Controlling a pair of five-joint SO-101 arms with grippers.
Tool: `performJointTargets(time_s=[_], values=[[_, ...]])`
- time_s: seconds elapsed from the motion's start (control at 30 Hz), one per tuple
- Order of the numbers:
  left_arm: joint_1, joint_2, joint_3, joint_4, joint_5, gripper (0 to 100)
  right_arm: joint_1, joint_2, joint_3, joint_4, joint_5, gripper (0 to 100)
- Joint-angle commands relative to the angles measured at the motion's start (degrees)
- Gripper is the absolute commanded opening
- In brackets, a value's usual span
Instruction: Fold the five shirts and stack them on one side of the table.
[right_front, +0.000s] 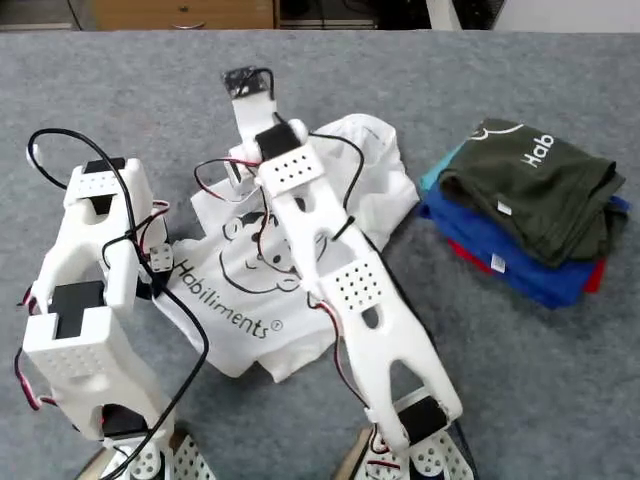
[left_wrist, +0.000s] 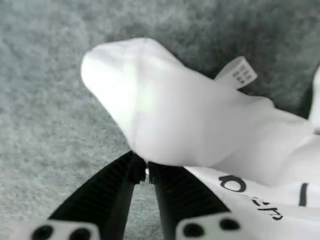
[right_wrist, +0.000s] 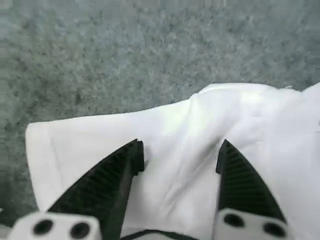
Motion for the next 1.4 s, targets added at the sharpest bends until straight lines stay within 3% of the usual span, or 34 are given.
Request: performJointTargets(time_s=[0.0, 0.1, 0.33, 0.57, 0.67, 0.97, 1.07, 1.17, 1.37], values=[[-2.29, -0.84, -2.73, 0.35, 0.09, 2, -0.4, 0.4, -0.22, 0.44, 0.09, 12.5], [-4.92, -4.0, -3.87, 0.26, 0.09, 2, 0.31, 0.92, -0.66, 1.93, 0.18, 0.2], [-12.84, -12.26, -15.38, 0.26, 0.44, 2, 4.44, -1.27, -4.7, 7.74, 0.09, 0.5], [-16.26, -10.86, -30.24, 0.26, 0.26, 2, 8.66, -7.6, -10.15, 17.93, 0.26, 0.5], [-17.14, -9.01, -34.9, 1.49, -0.09, 2, 11.12, -11.3, -5.41, 17.85, 0.18, 0.5], [-17.49, 3.38, -39.65, 17.32, -16.7, 2, 12.62, -30.02, 24.92, 17.58, 1.14, 0.5], [-17.93, 7.43, -37.19, 18.29, -19.69, 2, 11.12, -34.24, 29.05, 16.62, 2.99, 1.1], [-17.85, 7.96, -33.05, 18.29, -21.98, 3, 11.21, -35.82, 26.77, 14.95, 2.9, 10.8], [-20.66, 5.05, -31.38, 18.2, -19.52, 21, 12.09, -36.26, 15.96, 16.88, 3.52, 39.2]])
